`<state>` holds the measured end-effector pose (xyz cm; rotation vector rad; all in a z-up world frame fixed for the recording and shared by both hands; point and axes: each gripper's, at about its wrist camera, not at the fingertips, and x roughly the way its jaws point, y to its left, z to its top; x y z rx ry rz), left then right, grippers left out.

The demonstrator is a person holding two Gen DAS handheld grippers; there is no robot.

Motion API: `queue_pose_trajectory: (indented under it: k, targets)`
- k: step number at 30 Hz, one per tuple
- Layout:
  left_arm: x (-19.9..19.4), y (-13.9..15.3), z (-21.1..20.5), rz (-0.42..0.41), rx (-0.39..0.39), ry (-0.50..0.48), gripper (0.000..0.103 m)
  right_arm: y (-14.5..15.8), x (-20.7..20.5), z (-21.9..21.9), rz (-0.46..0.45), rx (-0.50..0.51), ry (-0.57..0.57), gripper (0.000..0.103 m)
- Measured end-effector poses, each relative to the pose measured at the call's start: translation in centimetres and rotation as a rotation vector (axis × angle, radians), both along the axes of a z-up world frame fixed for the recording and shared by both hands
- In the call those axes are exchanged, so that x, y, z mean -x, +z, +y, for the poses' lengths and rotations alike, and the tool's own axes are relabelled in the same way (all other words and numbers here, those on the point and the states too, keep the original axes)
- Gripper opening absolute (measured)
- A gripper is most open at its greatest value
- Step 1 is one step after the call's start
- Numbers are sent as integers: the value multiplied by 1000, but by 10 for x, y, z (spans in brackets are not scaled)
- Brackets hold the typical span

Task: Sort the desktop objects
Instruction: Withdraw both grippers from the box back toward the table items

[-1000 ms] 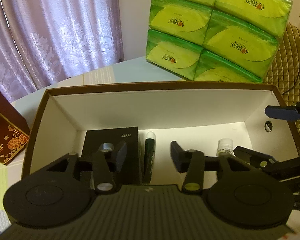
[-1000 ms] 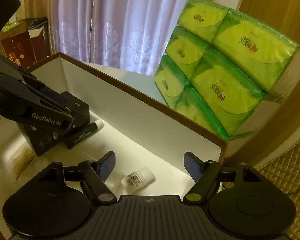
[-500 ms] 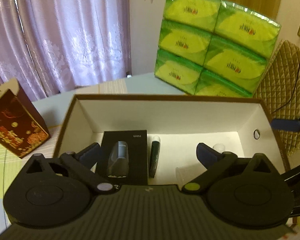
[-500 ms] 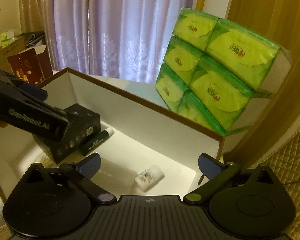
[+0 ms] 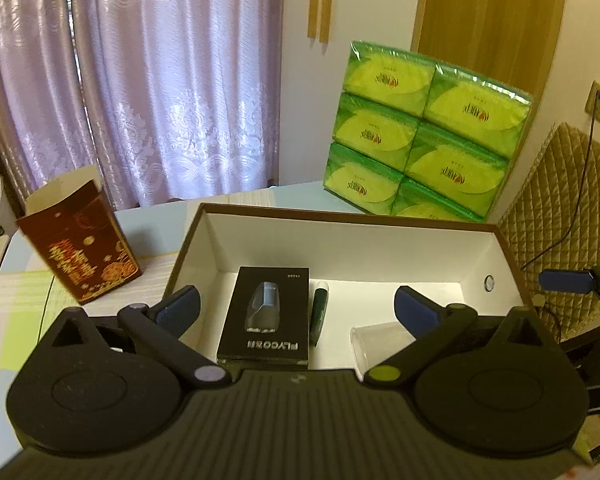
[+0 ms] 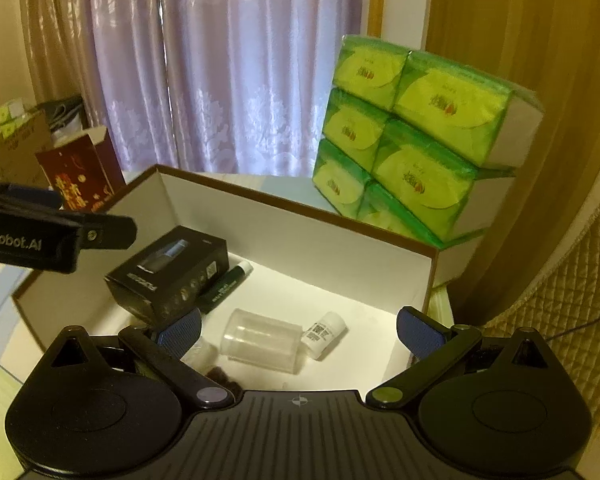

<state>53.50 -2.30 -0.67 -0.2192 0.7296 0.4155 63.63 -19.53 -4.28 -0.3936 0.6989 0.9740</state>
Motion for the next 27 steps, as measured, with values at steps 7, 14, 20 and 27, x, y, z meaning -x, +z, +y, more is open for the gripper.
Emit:
queue_pose_trajectory:
  k: [7, 14, 20, 27]
  targets:
    - [46, 22, -9, -98, 63, 24, 102, 19, 22, -27, 37, -87, -44, 101]
    - [92, 35, -29, -132, 37, 30, 102, 32, 55, -53, 57, -152, -79, 101]
    - [134, 41, -40, -147, 58, 37, 102, 39, 80, -77, 94, -206, -107, 101]
    - [172, 40, -53, -131, 35, 31, 102, 43, 115, -94, 88, -212, -95, 101]
